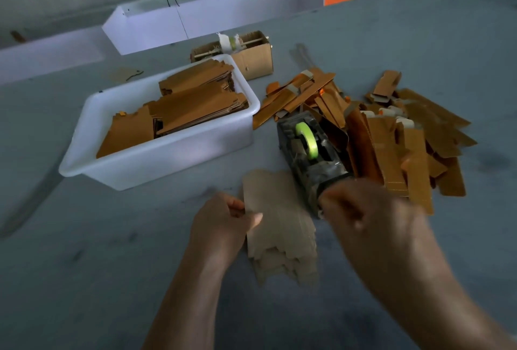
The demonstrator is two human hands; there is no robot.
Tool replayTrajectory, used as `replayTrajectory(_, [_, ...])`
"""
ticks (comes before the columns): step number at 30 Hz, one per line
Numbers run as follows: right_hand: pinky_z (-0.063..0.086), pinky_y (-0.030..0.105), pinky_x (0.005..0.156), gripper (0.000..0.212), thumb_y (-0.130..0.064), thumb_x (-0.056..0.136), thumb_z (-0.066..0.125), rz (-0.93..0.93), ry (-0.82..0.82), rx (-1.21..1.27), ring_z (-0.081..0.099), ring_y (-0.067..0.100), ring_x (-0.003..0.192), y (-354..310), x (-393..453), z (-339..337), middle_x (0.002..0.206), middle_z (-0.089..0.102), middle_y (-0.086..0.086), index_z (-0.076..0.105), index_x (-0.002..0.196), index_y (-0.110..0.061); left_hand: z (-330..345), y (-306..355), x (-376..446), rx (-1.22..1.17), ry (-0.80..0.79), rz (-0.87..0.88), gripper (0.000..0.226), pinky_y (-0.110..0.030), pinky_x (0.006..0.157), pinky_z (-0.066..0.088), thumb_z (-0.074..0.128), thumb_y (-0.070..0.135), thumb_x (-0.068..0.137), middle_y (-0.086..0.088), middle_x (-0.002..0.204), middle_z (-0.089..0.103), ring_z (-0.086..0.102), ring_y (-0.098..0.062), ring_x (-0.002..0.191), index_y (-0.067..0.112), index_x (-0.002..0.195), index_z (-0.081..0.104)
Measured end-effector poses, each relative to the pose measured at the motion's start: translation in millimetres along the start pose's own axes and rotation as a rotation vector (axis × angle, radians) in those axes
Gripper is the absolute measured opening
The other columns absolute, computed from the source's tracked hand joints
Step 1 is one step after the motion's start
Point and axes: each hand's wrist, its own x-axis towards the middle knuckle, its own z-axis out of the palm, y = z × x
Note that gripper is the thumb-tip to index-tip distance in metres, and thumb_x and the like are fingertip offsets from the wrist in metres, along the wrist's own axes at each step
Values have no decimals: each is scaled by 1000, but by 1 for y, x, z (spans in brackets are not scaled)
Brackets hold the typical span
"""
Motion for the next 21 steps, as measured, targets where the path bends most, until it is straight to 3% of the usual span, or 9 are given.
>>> replayTrajectory(2, [51,16,64,14,-34,95,45,31,-168,-103,57,0,75,-4,-13,15,87,60,-13,59,92,-31,-1,0,1,7,1,11,20,-42,83,53,78,21,77,-8,83,69,66,-26,85,9,90,67])
replayTrajectory(4, [48,18,75,23,-38,95,36,27,-194,-149,48,2,95,-4,-18,29,106,54,-15,56,104,-32,-2,0,0,-37,19,-7,17,-40,81,53,79,17,76,-9,81,70,66,-27,83,10,84,67])
replayTrajectory(6, [45,17,79,26,-39,96,32,18,-177,-172,43,4,101,-4,-17,36,111,49,-15,54,108,-33,-4,-2,0,-77,34,-19,14,-40,80,52,79,13,76,-10,77,70,66,-27,78,11,75,66])
replayTrajectory(9, [43,16,75,23,-35,96,37,12,-130,-158,46,6,95,-2,-18,42,108,53,-13,58,105,-31,-11,-9,1,-147,20,-19,16,-39,75,50,76,14,79,-9,69,70,64,-27,72,13,66,67])
replayTrajectory(13, [49,26,60,10,-19,89,58,-20,-120,-82,57,15,80,-9,-19,49,92,64,-3,68,89,-18,-20,-13,0,-200,17,8,18,-32,65,42,72,20,84,-15,73,70,57,-23,66,11,69,70])
replayTrajectory(16, [52,27,67,10,-20,89,59,-4,-126,-13,58,13,84,-6,-18,49,94,63,-6,67,94,-20,-30,-13,-6,-229,53,57,18,-26,57,40,69,19,86,-4,64,64,51,-12,56,12,70,68])
replayTrajectory(18, [53,25,67,11,-25,88,60,37,-67,101,59,9,82,-3,-18,46,92,63,-9,67,97,-23,-40,-14,-12,-271,7,72,17,-24,55,37,69,23,85,0,63,60,46,-7,49,13,71,68])
replayTrajectory(21, [49,8,59,22,-43,80,60,200,-71,393,62,-4,81,-6,-17,44,87,64,-20,61,101,-35,-46,-11,-23,-395,-112,99,16,-22,51,34,72,24,79,-3,66,56,42,-11,54,11,72,68])
